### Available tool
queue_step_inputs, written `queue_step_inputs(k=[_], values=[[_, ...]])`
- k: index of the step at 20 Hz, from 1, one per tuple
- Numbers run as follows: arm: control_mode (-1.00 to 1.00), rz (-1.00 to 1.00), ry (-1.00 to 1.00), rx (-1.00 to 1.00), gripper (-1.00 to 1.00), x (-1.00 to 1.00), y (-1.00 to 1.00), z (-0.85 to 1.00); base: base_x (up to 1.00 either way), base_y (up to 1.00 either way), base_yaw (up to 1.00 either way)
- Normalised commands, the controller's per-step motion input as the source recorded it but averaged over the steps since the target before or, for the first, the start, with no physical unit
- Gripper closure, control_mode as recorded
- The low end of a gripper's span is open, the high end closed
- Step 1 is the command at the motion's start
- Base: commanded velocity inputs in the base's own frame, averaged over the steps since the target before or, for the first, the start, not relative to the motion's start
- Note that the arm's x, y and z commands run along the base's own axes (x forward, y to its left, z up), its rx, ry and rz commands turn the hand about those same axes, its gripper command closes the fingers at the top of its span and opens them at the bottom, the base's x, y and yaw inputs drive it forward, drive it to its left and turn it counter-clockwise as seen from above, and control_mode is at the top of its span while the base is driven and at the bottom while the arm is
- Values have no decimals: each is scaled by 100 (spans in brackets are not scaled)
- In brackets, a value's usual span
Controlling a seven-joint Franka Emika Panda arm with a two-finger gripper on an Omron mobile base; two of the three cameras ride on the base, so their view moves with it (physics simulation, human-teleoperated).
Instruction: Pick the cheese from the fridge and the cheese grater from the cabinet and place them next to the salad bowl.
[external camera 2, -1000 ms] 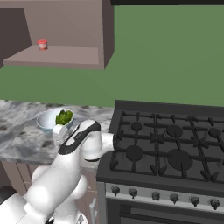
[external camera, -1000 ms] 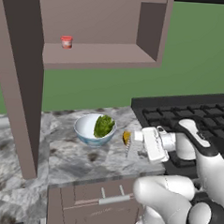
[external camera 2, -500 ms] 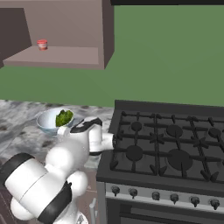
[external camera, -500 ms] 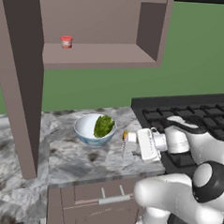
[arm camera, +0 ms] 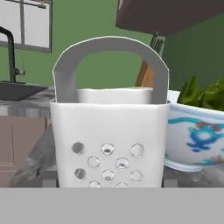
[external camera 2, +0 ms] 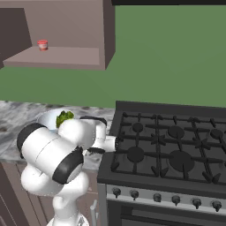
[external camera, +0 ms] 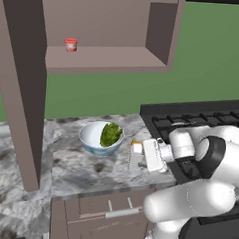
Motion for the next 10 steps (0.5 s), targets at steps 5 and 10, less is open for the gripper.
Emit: queue_step_inputs(k=[5, 10], values=[[-100, 0, 0, 0, 100, 23, 0, -24, 0, 0, 0], [-100, 0, 0, 0, 100, 24, 0, -9, 0, 0, 0]])
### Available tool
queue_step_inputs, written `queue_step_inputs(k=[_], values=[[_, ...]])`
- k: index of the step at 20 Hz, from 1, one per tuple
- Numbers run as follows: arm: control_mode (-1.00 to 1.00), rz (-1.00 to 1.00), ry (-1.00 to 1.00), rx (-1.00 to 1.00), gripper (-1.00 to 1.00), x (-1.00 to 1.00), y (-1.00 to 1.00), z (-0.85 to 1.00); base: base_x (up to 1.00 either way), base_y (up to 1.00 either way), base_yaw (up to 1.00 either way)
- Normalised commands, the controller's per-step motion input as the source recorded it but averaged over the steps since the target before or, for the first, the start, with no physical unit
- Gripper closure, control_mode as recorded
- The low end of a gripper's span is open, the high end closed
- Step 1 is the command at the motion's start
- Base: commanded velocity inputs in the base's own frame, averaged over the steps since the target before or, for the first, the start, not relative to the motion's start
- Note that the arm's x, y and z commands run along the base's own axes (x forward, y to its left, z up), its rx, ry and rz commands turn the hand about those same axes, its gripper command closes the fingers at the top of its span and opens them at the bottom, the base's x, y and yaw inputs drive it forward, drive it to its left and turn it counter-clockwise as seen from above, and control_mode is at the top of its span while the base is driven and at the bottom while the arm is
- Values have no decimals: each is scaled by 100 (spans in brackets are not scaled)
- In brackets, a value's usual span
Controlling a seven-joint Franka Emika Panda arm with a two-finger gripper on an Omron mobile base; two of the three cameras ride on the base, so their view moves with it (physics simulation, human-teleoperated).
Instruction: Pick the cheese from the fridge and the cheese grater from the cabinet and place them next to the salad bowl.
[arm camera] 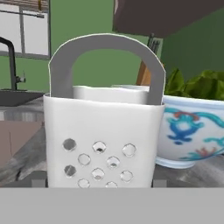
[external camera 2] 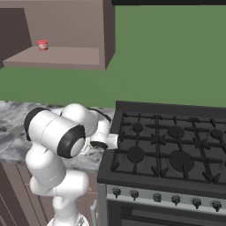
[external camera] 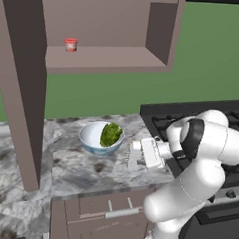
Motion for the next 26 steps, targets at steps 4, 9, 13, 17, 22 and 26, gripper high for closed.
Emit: queue_step_inputs(k=[4, 9, 13, 17, 22, 26], values=[[-100, 0, 0, 0, 100, 6, 0, -6, 0, 0, 0], [-100, 0, -5, 0, -100, -15, 0, -3, 0, 0, 0], [-100, 0, -5, 0, -100, -11, 0, 0, 0, 0, 0], [-100, 0, -1, 0, -100, -3, 0, 2, 0, 0, 0], [-100, 0, 0, 0, -100, -5, -8, 20, 0, 0, 0], [-100, 0, 0, 0, -100, -3, -14, 34, 0, 0, 0]])
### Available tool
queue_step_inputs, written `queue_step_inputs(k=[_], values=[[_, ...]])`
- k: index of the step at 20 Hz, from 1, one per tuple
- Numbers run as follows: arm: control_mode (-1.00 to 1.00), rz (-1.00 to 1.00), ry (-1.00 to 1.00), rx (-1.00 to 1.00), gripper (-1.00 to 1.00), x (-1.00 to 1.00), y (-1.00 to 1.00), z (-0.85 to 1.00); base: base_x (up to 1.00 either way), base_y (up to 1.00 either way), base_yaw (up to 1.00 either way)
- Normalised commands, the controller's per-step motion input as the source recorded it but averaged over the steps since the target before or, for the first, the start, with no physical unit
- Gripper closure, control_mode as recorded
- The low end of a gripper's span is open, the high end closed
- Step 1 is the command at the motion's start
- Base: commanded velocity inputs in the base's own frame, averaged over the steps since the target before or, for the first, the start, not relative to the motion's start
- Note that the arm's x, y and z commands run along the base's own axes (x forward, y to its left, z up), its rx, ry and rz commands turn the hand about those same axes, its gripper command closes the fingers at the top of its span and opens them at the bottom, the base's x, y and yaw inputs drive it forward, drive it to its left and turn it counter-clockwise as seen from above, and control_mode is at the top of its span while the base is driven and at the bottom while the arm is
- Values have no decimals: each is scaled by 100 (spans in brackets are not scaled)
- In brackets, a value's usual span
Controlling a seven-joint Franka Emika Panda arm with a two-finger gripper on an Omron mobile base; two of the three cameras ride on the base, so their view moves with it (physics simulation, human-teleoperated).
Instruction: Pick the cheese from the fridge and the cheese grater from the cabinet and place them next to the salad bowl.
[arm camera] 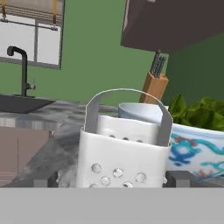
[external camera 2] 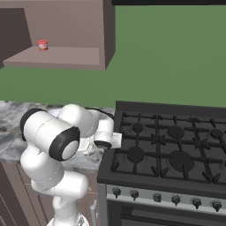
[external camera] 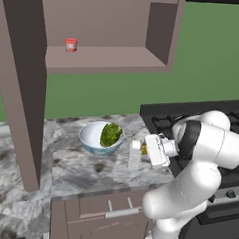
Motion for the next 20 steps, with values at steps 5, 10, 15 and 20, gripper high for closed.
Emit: queue_step_inputs(k=[5, 10, 15, 20], values=[[-100, 0, 0, 0, -100, -7, -30, 23, 0, 0, 0], [-100, -2, -1, 0, -100, -20, -33, 23, 0, 0, 0], [-100, -5, -7, 0, -100, -51, -18, 38, 0, 0, 0], [-100, -7, -9, 0, -100, -76, 1, 46, 0, 0, 0]])
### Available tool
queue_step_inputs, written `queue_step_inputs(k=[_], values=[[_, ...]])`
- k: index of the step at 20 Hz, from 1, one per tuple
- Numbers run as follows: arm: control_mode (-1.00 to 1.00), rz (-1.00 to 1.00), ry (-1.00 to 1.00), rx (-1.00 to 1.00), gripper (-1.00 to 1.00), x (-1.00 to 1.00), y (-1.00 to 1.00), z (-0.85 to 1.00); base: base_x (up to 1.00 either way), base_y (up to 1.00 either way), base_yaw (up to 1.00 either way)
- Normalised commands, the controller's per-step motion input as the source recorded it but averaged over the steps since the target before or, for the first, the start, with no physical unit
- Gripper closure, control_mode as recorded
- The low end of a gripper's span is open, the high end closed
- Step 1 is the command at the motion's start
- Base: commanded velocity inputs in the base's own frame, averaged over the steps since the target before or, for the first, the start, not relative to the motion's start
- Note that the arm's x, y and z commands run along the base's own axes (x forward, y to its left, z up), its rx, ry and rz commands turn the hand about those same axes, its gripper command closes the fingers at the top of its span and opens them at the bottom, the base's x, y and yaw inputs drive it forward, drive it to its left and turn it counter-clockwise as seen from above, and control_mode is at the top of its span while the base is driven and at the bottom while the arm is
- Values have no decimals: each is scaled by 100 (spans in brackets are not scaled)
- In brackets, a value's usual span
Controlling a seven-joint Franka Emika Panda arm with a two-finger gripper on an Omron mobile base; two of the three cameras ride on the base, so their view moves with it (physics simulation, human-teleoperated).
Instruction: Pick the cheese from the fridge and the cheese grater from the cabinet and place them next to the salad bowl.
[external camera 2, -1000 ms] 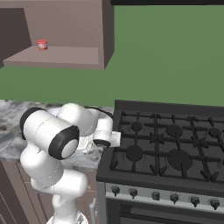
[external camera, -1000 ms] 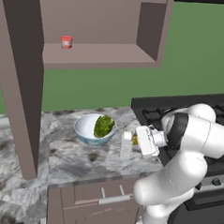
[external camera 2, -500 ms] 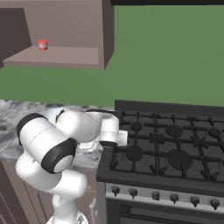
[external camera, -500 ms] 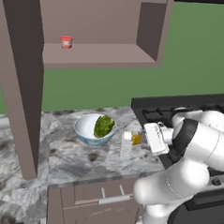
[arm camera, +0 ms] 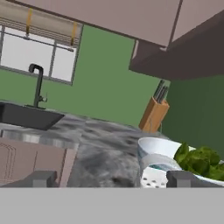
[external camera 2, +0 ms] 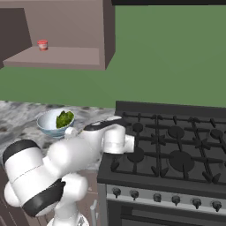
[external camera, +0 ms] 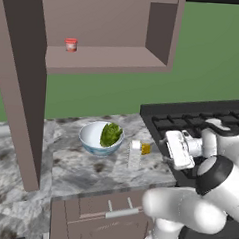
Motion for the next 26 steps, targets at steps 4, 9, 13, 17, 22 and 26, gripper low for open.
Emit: queue_step_inputs(k=[4, 9, 13, 17, 22, 26], values=[[-100, -9, -6, -1, -100, -74, 19, 59, 0, 0, 0], [-100, -8, -1, -8, -100, -58, 28, 64, 0, 0, 0], [-100, -5, 0, -13, -100, -39, 40, 55, 0, 0, 0], [-100, -4, 2, -15, -100, -25, 45, 48, 0, 0, 0], [-100, -4, 4, -15, -100, -12, 44, 46, 0, 0, 0], [-100, -5, 6, -14, -100, -1, 41, 47, 0, 0, 0]])
